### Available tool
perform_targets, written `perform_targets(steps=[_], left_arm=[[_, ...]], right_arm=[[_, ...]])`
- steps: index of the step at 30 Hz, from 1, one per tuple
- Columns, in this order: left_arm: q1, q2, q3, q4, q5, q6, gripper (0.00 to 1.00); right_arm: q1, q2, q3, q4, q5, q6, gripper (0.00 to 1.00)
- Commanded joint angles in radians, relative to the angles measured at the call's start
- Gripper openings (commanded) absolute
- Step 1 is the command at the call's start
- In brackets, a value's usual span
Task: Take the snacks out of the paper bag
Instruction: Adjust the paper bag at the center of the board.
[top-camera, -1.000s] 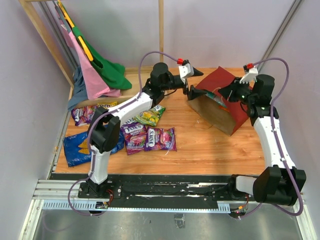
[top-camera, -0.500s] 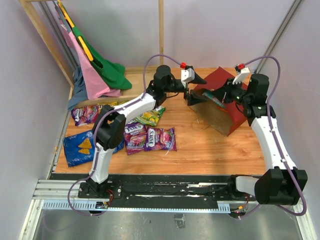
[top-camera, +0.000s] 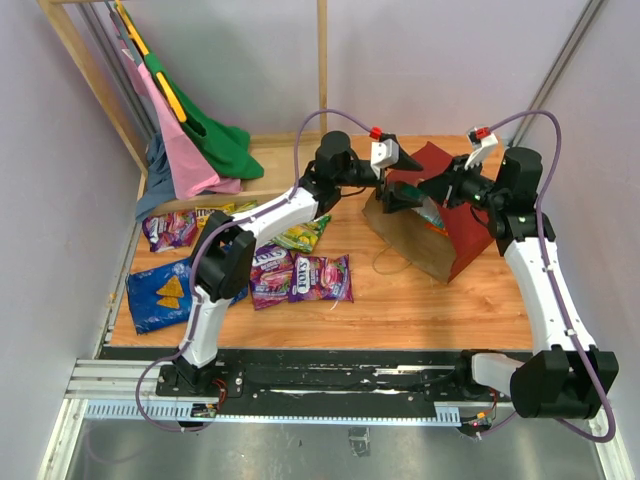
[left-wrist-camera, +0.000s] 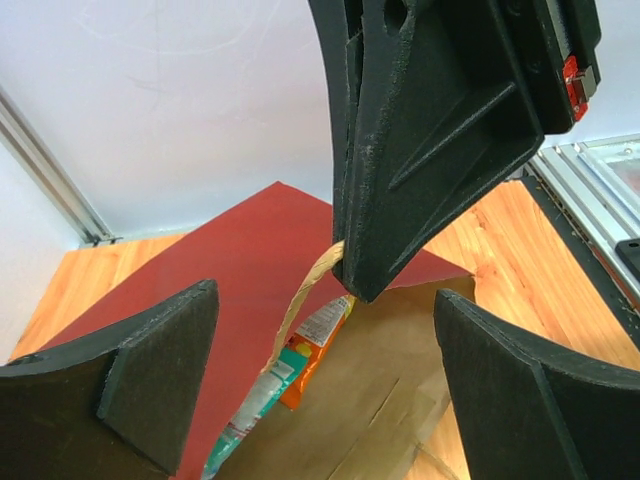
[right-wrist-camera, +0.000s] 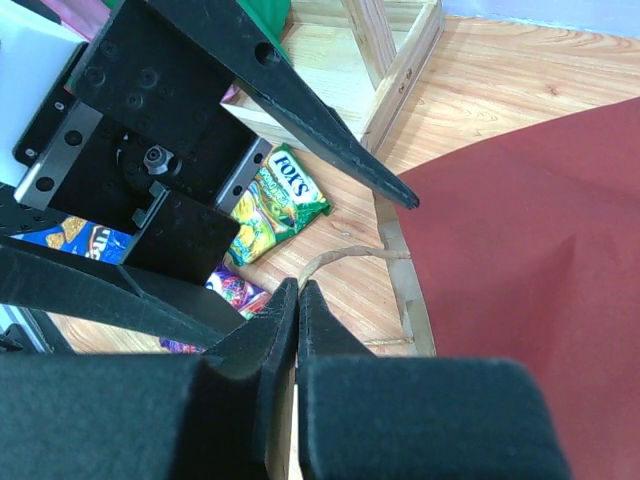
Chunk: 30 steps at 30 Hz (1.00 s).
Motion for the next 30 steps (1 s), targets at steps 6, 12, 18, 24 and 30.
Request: perform_targets(steps=[6,12,18,24,30], left_arm=[[-0.012,0.056,0.088,-0.082,0.009,0.045,0.67],[-0.012,0.069,0.109,-0.092,0.017,0.036,0.05],[-0.012,0.05,0.06,-0.016,-0.01,-0.024,0.01],[-0.024,0.031,-0.007,0.163,-0.055,-0.201,0.0],[-0.114,0.008,-0.041,0.132,-0.309,-0.12,0.01]], right_arm=[[0.021,-0.042,0.039,0.0,-0.04,-0.01,0.04],[0.02,-0.061,0.038,-0.008,-0.015,-0.011,0.07],[0.004,-0.08,0.03,-0.026,0.05,-0.028,0.07],[-0.04,-0.047,0.031,-0.051,0.147,-0.137,0.11],[-0.19,0.07,0.064,0.028,0.013,-0.066,0.09]])
